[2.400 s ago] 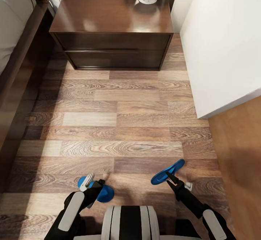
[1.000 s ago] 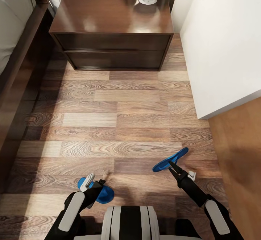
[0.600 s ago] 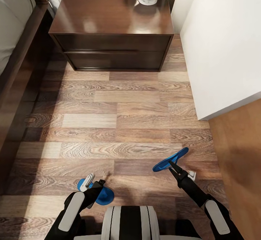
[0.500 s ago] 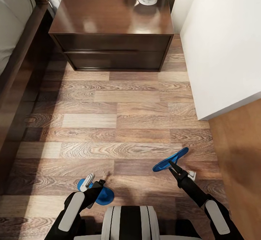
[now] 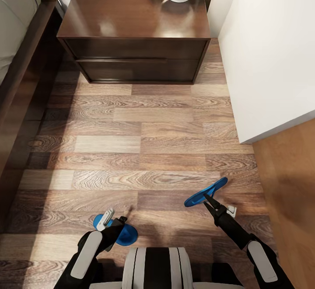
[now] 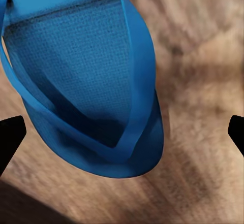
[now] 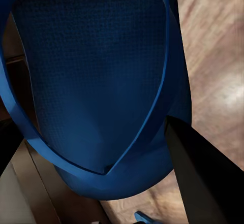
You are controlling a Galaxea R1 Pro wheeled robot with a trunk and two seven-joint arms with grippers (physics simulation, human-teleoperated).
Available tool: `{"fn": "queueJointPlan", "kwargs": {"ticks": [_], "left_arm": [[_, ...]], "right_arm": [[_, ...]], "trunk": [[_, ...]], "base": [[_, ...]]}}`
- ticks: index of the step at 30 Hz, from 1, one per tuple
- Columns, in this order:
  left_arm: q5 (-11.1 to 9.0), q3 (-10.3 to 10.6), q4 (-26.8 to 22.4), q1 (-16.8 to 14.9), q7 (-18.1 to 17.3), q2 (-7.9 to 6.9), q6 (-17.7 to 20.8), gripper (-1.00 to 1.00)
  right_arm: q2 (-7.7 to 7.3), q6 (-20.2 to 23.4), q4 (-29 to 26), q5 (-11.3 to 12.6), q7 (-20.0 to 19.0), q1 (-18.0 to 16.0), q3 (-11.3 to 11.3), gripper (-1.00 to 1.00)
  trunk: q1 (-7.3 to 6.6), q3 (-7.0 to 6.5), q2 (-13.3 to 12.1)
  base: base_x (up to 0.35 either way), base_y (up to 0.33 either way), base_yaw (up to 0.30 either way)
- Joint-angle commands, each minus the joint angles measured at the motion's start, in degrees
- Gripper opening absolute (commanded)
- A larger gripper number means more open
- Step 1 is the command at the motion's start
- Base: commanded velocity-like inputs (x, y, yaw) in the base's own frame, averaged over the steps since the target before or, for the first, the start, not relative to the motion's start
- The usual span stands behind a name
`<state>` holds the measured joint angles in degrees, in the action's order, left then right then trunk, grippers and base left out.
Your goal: In the bedroom, move the book from the bed onto either nightstand, and place the two sandals side by side next to the bed.
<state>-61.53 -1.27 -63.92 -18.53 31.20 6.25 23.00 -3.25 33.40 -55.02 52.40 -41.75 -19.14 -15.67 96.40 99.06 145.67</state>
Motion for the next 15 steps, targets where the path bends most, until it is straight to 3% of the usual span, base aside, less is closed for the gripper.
{"fn": "queueJointPlan", "kwargs": {"ticks": [1,5,12,15], "left_arm": [[-0.44,-0.13,-0.10,-0.01,0.35,0.06,0.20,1.00],[-0.44,-0.13,-0.13,-0.01,0.35,0.08,0.20,1.00],[-0.43,-0.06,-0.13,-0.01,0.35,0.08,0.16,1.00],[-0.43,-0.05,-0.15,-0.01,0.35,0.08,0.13,1.00]], "right_arm": [[0.00,0.46,0.00,0.34,0.09,-0.02,-0.06,-1.00],[0.00,0.45,0.00,0.34,0.09,-0.02,-0.06,-1.00],[0.00,0.45,0.00,0.34,0.09,-0.02,-0.06,-1.00],[0.00,0.46,0.00,0.34,0.09,-0.02,-0.06,-1.00]], "trunk": [[-0.01,0.03,0.01],[-0.01,0.03,0.01],[0.17,1.58,0.11],[0.17,1.58,0.11]], "base": [[0.000,0.000,0.000],[0.000,0.000,0.000],[0.000,0.000,0.000],[0.000,0.000,0.000]]}}
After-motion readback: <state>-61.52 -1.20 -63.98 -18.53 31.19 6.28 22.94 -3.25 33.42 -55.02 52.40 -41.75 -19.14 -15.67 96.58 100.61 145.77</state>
